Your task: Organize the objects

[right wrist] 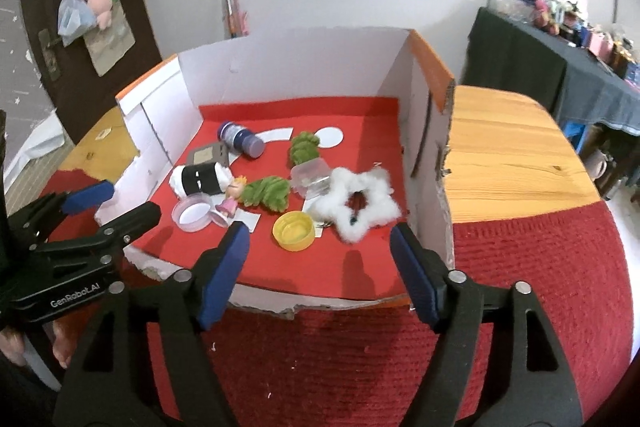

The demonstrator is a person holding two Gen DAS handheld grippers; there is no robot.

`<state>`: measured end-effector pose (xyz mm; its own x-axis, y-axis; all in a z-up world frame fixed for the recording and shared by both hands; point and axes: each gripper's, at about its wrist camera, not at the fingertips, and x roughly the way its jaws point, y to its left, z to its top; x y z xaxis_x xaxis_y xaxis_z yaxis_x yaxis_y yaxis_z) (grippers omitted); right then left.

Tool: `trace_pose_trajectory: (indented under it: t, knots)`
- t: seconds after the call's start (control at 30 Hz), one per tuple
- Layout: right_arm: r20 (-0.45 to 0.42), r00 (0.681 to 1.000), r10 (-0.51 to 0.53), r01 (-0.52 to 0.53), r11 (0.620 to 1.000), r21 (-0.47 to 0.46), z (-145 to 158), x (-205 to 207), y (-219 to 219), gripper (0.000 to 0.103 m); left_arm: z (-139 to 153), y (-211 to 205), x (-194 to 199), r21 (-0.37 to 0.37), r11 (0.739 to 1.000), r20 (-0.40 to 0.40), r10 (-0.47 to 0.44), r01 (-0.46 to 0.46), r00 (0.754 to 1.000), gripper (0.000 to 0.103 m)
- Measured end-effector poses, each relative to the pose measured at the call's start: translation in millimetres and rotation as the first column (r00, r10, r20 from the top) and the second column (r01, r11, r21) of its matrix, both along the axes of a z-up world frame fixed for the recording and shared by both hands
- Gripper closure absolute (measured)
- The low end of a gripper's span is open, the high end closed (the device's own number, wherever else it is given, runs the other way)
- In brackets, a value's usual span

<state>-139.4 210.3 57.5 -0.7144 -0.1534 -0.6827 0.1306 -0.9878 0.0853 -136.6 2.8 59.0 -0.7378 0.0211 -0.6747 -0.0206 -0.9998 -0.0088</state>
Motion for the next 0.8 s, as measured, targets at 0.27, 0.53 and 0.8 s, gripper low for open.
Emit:
trace_pose_trajectory:
  t: [0.27, 0.53, 0.8]
  knots:
    - [-0.046, 0.998, -0.037, 0.038, 0.999, 0.024, -3, 7, 1, 0.024, -2, 1, 5, 0.013, 1.0, -0.013, 0.003, -0.002, 1.0, 0.016]
    - [-0.079, 0.996, -0.039, 0.044, 0.997, 0.059, -8, 12, -4, 0.02, -3, 5, 10, -0.002, 1.0, -0.031, 0.004, -0.004, 1.0, 0.007]
    - [-0.104, 0.993, -0.054, 0.061, 0.996, 0.066, -9, 14, -4, 0.02, -9, -2, 9, 0.022, 0.999, -0.016, 0.033, -0.032, 0.999, 0.001]
